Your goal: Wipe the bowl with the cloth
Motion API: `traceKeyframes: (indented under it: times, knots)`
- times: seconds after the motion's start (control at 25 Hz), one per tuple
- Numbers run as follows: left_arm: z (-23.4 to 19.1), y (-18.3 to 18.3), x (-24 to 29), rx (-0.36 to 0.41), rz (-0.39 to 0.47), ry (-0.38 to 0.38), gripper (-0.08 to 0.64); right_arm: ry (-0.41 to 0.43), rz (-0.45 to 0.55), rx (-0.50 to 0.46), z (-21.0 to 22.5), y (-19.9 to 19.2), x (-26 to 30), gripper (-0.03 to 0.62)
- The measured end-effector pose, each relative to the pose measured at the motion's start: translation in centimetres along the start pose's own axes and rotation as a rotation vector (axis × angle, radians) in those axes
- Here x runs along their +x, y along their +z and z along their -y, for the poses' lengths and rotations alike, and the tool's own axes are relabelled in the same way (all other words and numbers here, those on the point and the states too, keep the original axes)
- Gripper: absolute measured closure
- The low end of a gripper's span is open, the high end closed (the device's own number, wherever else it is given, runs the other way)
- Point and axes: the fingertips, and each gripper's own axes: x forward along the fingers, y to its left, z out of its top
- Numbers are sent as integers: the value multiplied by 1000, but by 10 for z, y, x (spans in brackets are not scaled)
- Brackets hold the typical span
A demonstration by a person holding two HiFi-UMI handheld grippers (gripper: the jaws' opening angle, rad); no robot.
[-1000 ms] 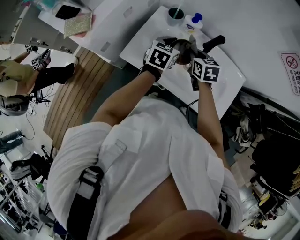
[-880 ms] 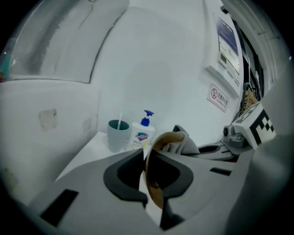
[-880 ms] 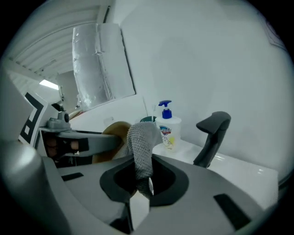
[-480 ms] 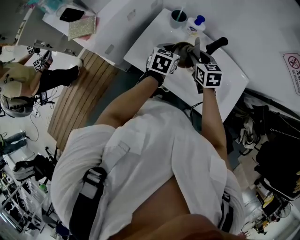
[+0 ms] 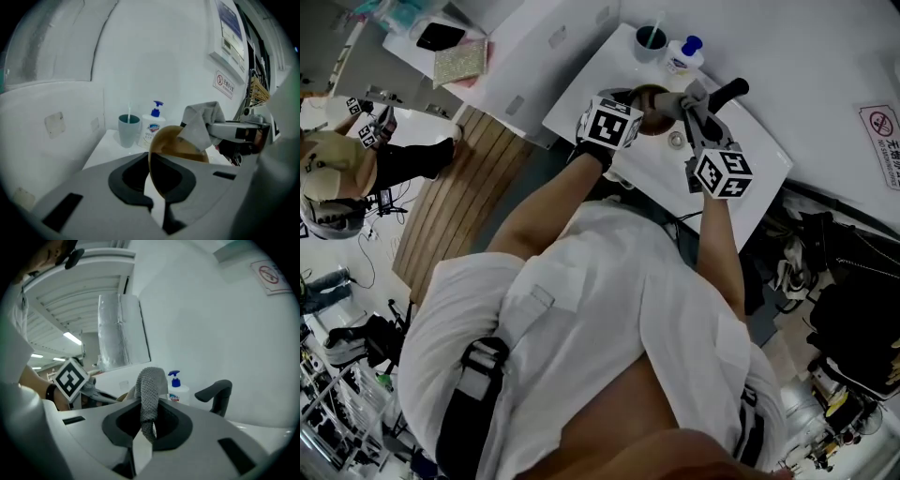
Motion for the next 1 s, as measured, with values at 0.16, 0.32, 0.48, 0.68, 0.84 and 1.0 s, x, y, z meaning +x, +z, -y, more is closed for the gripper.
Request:
traceKeyframes:
  times: [0.16, 0.32, 0.48, 0.68, 0.84, 1.0]
  knots:
    - [-13, 28, -14, 21, 139, -8, 543, -76, 148, 40, 29, 24, -34, 541]
    - [-22, 62, -42, -6, 302, -32, 543, -150, 236, 24, 52, 44, -74, 541]
    - [-23, 101, -79, 64, 470, -60, 543, -230, 329, 36, 73, 65, -111, 541]
    - [-23, 117, -102, 125, 503, -39, 543, -290, 372, 23, 83, 76, -142, 548]
    - [-23, 127, -103, 157, 509, -6, 543, -304, 368, -5, 85, 82, -147, 551]
    - [-17, 134, -103, 166, 538, -16, 543, -300, 371, -34, 83, 87, -149, 551]
